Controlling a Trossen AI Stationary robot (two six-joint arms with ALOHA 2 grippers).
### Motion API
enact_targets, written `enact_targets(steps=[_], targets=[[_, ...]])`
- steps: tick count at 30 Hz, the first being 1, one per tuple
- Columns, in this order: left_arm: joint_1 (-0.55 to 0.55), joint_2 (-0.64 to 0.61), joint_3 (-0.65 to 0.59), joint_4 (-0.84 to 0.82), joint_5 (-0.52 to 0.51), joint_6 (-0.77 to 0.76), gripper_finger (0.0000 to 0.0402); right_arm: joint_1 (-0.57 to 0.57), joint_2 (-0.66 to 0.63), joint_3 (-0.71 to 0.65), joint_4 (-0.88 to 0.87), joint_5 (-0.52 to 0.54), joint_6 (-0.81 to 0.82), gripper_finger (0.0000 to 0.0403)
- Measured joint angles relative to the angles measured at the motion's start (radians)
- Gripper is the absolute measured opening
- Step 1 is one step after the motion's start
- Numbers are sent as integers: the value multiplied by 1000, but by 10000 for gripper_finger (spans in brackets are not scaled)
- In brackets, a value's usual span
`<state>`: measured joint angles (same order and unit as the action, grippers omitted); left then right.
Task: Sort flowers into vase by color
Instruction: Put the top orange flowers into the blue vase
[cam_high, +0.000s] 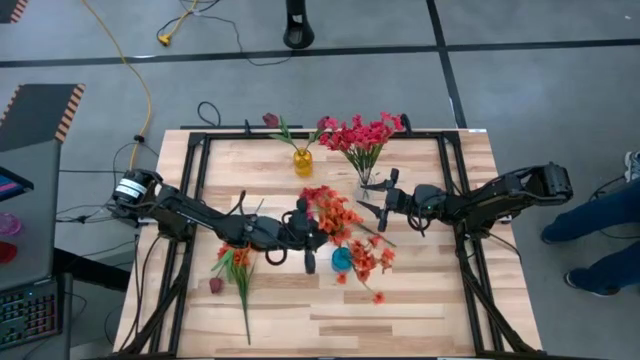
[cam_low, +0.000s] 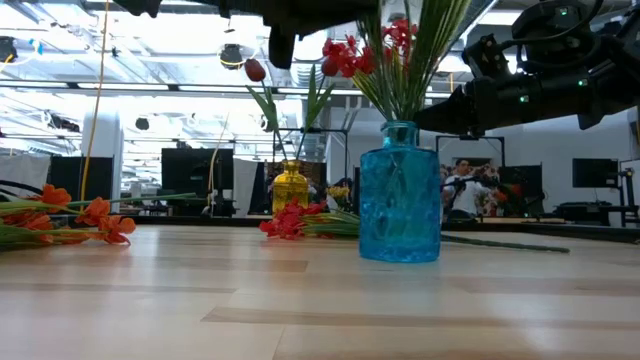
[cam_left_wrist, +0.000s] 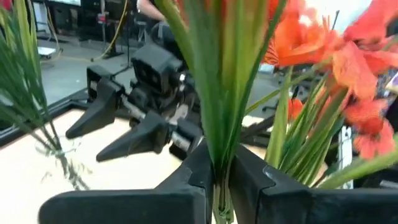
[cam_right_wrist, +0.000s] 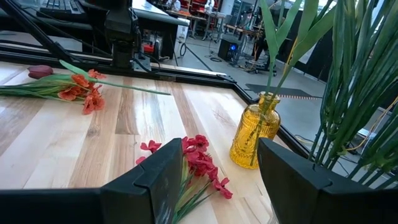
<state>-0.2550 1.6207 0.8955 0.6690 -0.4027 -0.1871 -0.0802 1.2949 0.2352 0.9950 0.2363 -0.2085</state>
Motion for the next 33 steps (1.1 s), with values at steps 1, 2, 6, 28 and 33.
enact_targets(steps=[1, 2, 6, 28, 33], targets=[[0, 0, 0, -10, 0, 0, 27, 0, 0, 0, 0, 0, 0, 235], [0, 0, 0, -18, 0, 0, 30, 0, 0, 0, 0, 0, 0, 235], [0, 0, -1, -39, 0, 0, 38, 0, 0, 0, 0, 0, 0, 235], [0, -22, -1, -39, 0, 63, 198, 0, 0, 0, 0, 0, 0, 235], [0, -73, -1, -73, 1, 126, 207, 0, 0, 0, 0, 0, 0, 235]])
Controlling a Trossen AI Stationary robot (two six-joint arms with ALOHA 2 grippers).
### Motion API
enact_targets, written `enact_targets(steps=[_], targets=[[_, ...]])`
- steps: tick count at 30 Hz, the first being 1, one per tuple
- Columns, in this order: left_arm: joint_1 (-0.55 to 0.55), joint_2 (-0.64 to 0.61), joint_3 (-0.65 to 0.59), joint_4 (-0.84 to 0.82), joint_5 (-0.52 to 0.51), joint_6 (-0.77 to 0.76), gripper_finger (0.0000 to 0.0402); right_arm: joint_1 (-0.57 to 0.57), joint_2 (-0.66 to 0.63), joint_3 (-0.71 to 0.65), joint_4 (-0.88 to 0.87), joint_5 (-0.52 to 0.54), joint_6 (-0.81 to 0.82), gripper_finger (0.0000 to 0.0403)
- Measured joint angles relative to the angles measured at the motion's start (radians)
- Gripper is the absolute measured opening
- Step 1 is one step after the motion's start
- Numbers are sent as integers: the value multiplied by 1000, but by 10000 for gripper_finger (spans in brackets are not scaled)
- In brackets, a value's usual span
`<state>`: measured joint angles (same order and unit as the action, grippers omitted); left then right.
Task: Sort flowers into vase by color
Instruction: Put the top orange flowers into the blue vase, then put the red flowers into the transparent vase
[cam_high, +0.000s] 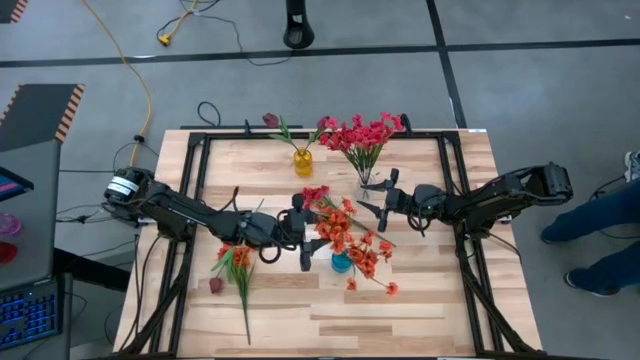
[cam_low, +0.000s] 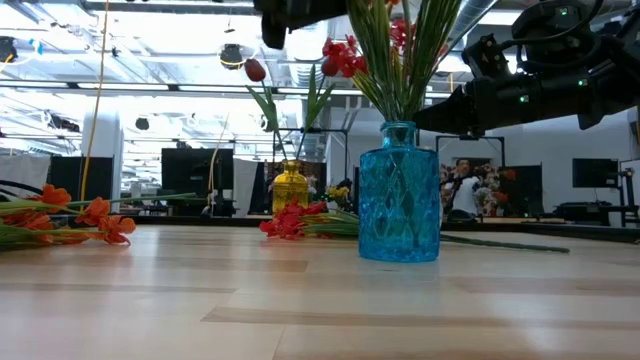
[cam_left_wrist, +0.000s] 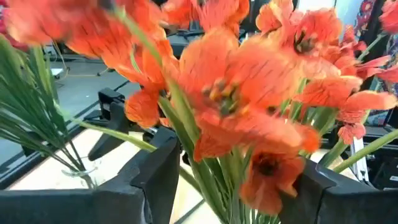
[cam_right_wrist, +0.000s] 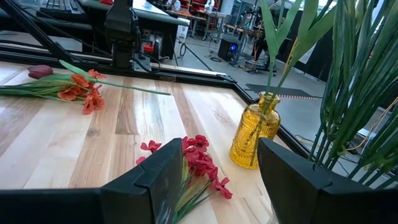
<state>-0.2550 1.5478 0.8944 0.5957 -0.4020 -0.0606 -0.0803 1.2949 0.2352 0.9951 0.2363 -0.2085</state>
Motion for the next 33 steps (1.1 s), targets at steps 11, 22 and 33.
enact_targets(steps=[11, 22, 33], targets=[[0, -165, 0, -250, -3, -21, 202, -3, 0, 6, -1, 0, 80, 235], [0, -317, 0, -426, -4, -32, 201, -1, 0, 90, -208, 0, 124, 235], [0, -395, 0, -621, -89, -39, 201, -7, 0, 265, -637, 1, 184, 235]])
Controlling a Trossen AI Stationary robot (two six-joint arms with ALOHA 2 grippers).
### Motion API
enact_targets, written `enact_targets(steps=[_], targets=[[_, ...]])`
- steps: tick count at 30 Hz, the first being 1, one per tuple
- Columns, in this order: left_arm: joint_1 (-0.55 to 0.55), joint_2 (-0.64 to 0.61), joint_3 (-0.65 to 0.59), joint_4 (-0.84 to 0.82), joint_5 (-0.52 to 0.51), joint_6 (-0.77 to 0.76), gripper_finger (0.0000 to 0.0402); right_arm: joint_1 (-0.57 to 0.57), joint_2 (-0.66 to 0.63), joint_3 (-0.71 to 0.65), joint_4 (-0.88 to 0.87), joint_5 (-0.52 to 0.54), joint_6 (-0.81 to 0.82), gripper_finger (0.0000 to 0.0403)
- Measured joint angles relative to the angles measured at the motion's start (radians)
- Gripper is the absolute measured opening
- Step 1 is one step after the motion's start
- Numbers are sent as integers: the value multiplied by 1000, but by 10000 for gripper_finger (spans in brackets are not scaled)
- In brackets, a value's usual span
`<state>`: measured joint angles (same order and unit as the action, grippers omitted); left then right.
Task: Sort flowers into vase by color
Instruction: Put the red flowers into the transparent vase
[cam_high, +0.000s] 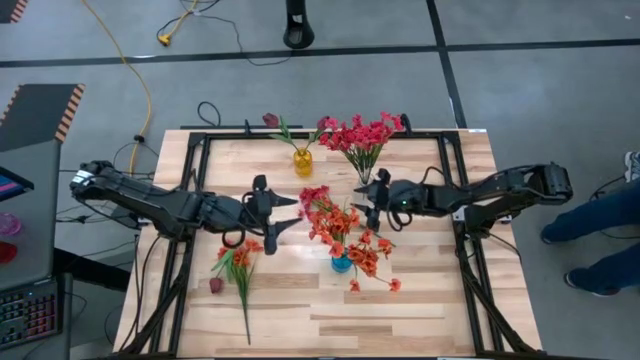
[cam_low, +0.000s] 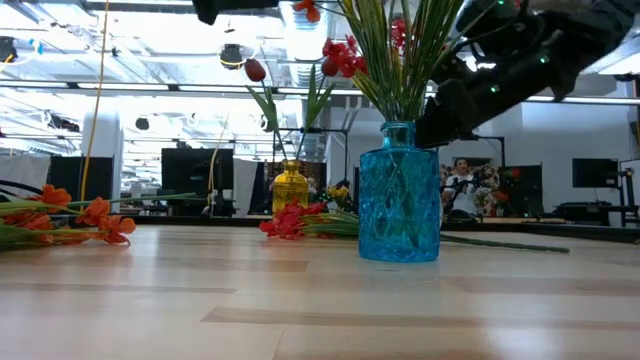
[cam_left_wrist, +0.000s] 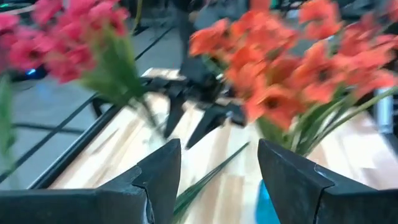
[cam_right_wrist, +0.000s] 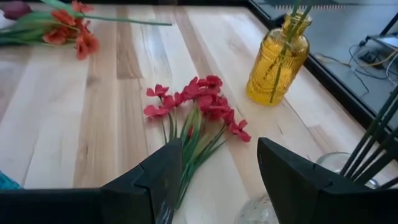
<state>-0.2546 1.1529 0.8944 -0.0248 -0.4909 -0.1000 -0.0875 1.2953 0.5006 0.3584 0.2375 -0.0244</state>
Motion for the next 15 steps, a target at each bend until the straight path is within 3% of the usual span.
enact_targets(steps=[4, 15], targets=[[10, -19, 0, -88, -49, -48, 201, 0, 0, 28, -47, 0, 2, 235], [142, -86, 0, -242, -48, -79, 201, 0, 0, 39, -148, -3, 107, 235]])
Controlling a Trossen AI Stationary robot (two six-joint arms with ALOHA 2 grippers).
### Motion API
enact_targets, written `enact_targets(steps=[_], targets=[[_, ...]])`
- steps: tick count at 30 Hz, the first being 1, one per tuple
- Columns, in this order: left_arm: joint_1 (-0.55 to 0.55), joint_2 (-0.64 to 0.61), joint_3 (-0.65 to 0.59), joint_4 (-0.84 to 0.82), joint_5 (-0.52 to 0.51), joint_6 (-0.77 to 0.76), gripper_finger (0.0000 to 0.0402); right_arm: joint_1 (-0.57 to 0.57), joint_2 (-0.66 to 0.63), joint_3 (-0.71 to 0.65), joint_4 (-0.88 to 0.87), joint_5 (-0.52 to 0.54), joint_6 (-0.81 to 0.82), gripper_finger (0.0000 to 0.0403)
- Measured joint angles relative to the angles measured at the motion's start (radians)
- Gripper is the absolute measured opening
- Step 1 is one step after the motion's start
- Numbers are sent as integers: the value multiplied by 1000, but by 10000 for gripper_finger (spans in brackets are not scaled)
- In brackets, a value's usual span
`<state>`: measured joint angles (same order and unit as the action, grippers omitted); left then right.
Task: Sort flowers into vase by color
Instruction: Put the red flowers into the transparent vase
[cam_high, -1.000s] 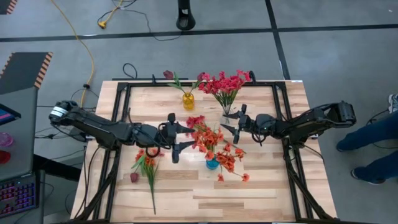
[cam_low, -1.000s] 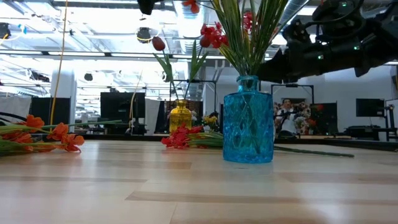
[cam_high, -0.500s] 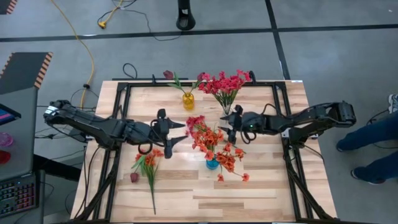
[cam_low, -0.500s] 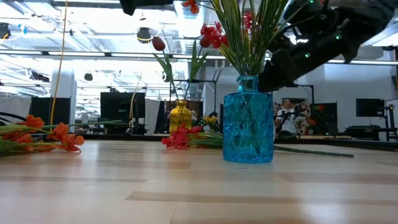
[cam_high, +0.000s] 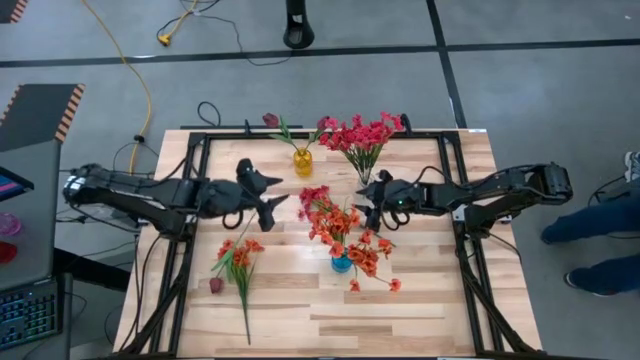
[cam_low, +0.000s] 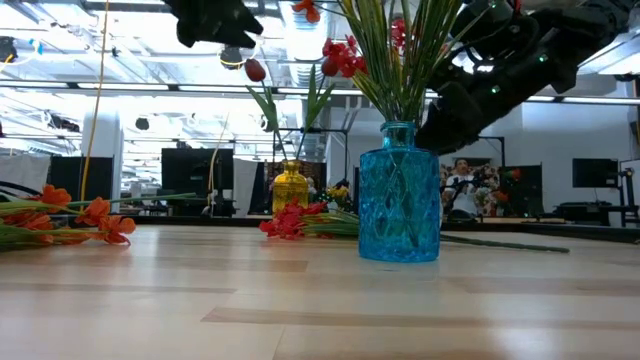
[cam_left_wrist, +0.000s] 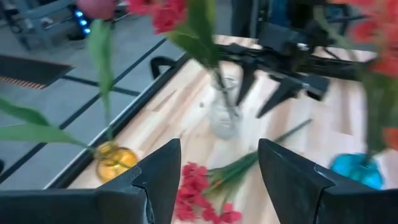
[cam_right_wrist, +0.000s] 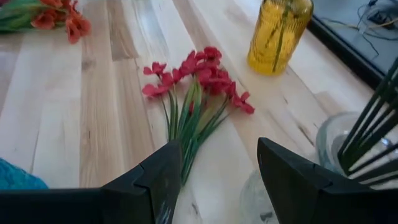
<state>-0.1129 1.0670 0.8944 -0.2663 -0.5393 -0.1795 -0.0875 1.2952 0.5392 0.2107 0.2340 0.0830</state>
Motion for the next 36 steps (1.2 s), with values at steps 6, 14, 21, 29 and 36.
enact_targets(steps=[6, 14, 21, 29, 36], targets=[[101, 5, 0, -16, 61, -1, 201, 2, 2, 0, -38, 0, 27, 235], [158, 27, 0, -20, 116, 10, 201, 3, 2, 0, -65, -1, 58, 235], [168, 32, 0, -18, 116, 18, 201, 20, 2, 0, -85, -1, 96, 235], [168, 31, 0, -16, 116, 17, 201, 65, 2, 0, -84, 0, 96, 235], [168, 31, 0, -17, 120, 13, 201, 69, 2, 0, -83, 0, 96, 235]])
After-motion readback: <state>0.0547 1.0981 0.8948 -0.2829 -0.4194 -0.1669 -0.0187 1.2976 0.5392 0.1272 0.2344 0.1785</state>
